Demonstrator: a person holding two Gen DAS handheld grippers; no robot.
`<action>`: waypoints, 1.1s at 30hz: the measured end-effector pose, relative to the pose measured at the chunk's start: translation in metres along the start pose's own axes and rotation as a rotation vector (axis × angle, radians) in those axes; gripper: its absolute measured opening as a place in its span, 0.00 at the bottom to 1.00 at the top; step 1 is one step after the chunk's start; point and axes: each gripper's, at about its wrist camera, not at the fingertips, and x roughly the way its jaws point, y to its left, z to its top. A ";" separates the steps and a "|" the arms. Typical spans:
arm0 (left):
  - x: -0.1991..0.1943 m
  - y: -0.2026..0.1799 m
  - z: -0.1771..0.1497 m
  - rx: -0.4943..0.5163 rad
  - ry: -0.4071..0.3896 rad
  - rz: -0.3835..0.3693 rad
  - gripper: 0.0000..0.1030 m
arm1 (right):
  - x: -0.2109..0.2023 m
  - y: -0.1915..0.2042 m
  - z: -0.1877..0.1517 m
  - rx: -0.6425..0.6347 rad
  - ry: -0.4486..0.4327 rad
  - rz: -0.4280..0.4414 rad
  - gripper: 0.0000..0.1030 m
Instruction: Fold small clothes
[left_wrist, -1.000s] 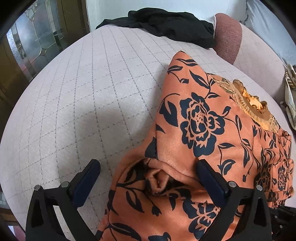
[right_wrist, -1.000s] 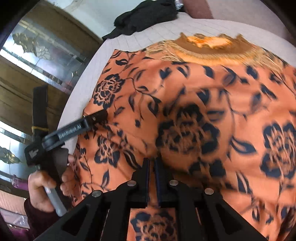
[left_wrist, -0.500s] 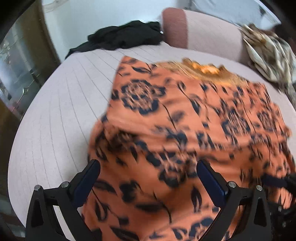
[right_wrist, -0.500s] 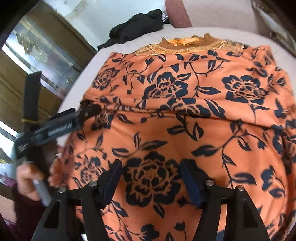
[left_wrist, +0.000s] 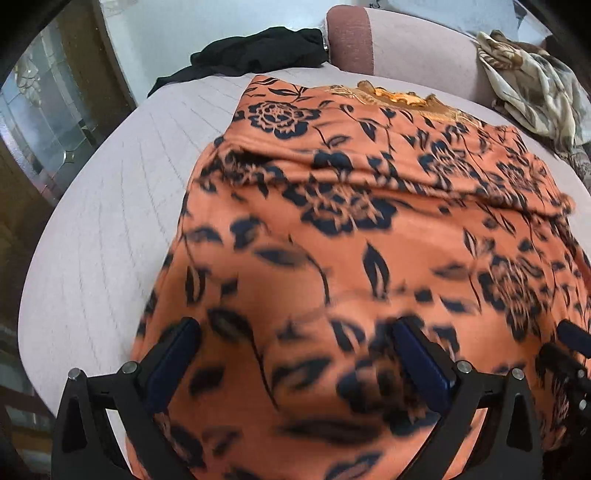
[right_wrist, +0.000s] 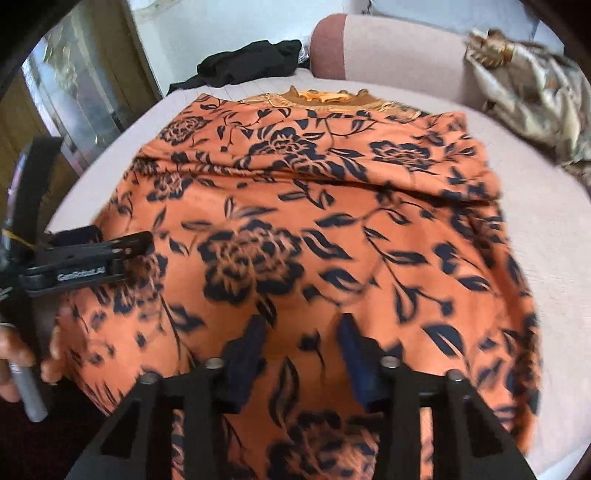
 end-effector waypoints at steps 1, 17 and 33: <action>-0.004 0.000 -0.008 -0.016 0.000 0.000 1.00 | -0.004 -0.001 -0.005 -0.005 0.000 -0.008 0.39; -0.067 0.060 -0.058 -0.205 0.039 -0.062 1.00 | -0.054 -0.034 -0.063 0.113 0.056 0.062 0.39; -0.109 0.159 -0.066 -0.198 0.081 0.041 1.00 | -0.113 -0.121 -0.071 0.330 -0.058 0.079 0.48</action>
